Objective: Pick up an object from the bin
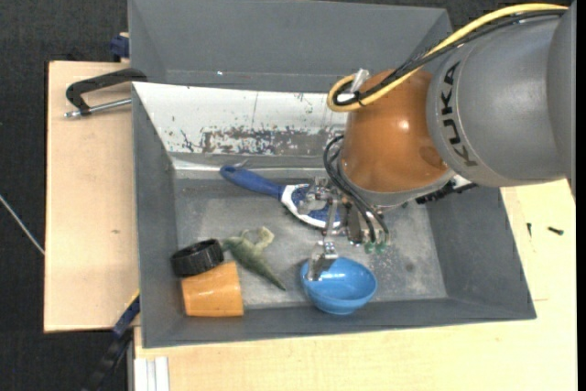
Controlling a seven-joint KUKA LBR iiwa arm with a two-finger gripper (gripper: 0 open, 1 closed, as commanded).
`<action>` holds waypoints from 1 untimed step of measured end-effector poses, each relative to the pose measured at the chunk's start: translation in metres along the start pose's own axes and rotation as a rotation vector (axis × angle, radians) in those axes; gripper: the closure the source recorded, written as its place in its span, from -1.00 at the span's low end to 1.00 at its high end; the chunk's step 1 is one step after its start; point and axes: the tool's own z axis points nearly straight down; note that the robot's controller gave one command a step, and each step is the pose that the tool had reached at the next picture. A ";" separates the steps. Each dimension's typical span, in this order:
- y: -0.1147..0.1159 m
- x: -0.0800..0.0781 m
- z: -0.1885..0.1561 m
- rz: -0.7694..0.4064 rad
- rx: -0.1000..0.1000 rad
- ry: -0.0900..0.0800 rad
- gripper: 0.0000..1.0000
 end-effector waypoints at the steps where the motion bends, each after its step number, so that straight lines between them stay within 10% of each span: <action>1: -0.028 -0.017 0.047 -0.246 0.002 0.003 -1.00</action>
Offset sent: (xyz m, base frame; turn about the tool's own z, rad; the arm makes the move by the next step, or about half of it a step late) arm 0.0172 -0.0275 -0.0466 -0.2471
